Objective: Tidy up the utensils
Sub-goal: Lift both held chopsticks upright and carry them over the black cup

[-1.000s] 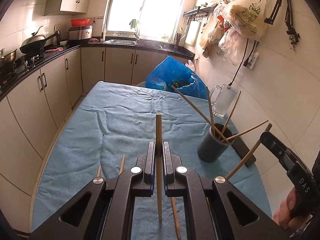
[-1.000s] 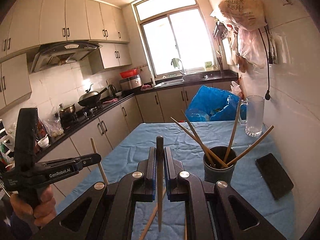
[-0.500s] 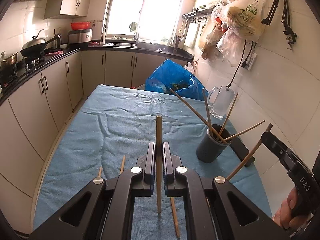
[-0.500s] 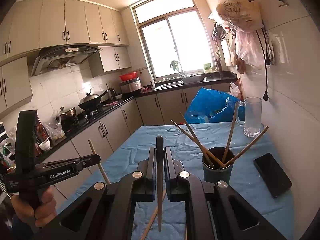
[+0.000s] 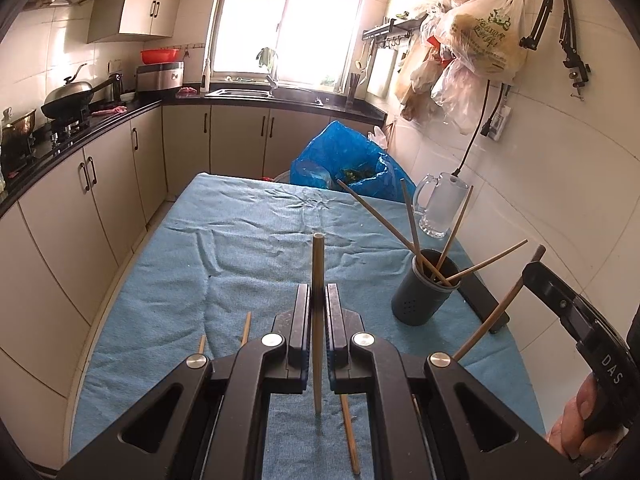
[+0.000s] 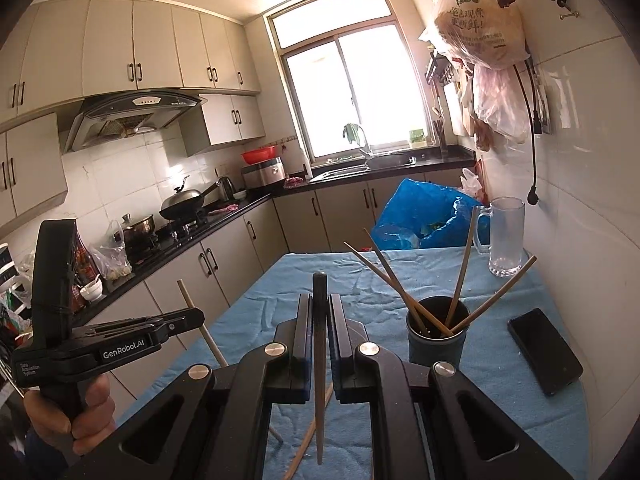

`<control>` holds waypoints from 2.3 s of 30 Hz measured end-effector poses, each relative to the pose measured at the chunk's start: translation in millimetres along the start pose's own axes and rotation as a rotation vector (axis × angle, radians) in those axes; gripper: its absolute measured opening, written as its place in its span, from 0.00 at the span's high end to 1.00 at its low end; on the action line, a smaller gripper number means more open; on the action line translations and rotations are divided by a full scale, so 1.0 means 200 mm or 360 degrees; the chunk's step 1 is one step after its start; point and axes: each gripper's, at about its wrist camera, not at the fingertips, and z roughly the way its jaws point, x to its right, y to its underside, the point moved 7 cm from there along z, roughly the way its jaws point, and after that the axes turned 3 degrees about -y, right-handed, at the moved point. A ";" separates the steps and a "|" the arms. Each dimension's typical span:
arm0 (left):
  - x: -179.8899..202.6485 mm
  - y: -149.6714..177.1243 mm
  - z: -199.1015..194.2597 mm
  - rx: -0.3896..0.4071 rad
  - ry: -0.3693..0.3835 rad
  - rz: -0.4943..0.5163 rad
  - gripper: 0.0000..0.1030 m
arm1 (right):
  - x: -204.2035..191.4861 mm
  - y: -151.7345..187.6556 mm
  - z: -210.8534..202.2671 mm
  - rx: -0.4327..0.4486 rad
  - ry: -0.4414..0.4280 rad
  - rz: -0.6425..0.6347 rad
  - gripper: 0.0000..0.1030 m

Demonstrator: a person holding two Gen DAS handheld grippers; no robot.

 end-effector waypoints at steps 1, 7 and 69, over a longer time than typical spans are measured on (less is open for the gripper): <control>0.00 0.00 -0.01 0.0002 -0.0002 -0.0001 0.94 | 0.00 0.00 0.00 0.0000 0.0001 0.0000 0.92; 0.00 -0.01 -0.03 0.0014 -0.0001 0.0005 0.94 | -0.01 -0.01 -0.02 0.0012 0.0001 0.0004 0.92; 0.58 -0.58 -0.05 0.0187 0.0218 0.0155 0.94 | 0.24 -0.71 -0.29 0.0322 0.0240 -0.0070 0.92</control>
